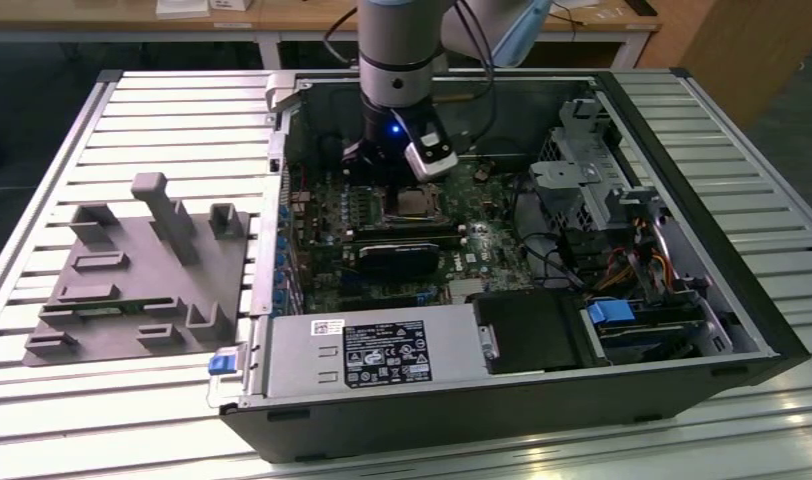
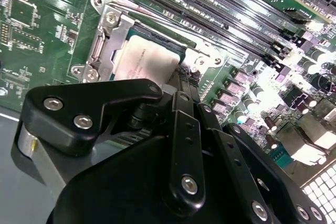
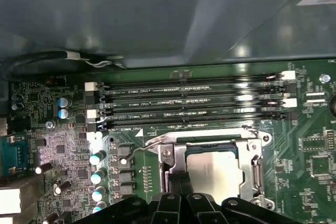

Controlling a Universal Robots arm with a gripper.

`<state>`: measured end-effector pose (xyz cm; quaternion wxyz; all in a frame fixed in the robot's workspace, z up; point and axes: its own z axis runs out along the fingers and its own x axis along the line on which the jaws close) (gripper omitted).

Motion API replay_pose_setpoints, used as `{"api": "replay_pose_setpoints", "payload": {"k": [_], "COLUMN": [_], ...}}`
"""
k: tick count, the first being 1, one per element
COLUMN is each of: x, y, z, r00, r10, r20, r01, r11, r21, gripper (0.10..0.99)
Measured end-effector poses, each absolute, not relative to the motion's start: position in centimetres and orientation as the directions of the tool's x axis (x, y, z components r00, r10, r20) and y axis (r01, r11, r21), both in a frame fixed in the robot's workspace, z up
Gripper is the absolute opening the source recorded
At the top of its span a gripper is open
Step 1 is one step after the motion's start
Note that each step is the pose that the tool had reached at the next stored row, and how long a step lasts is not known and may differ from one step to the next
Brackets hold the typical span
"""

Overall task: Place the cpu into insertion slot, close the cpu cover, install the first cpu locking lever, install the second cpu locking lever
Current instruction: 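Close the cpu cover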

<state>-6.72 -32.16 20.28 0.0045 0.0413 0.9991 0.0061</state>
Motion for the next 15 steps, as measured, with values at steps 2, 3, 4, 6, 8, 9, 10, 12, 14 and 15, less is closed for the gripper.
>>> {"api": "replay_pose_setpoints", "payload": {"k": [2, 3, 4, 6, 8, 9, 10, 12, 14, 15], "x": [-6.79, -6.81, -6.82, -6.82, -6.82, -6.82, -6.82, -6.82, -6.82, -6.82], "y": [-32.16, -32.17, -32.17, -32.17, -32.16, -32.16, -32.16, -32.16, -32.16, -32.16], "z": [20.14, 20.11, 20.09, 20.08, 20.07, 20.07, 20.08, 20.27, 20.55, 20.69], "r00": [-0.997, -0.997, -0.997, -0.997, -0.997, -0.997, -0.997, -0.997, -0.997, -0.997], "r10": [0.082, 0.082, 0.082, 0.082, 0.082, 0.082, 0.082, 0.082, 0.082, 0.082], "r20": [-0.008, -0.008, -0.008, -0.008, -0.008, -0.008, -0.008, -0.008, -0.008, -0.008], "r01": [0.082, 0.082, 0.082, 0.082, 0.082, 0.082, 0.082, 0.082, 0.082, 0.082], "r11": [0.997, 0.997, 0.997, 0.997, 0.997, 0.997, 0.997, 0.997, 0.997, 0.997], "r21": [0.013, 0.012, 0.012, 0.012, 0.013, 0.012, 0.013, 0.013, 0.012, 0.012], "gripper": [0.102, 0.102, 0.102, 0.102, 0.102, 0.102, 0.102, 0.102, 0.102, 0.102]}}
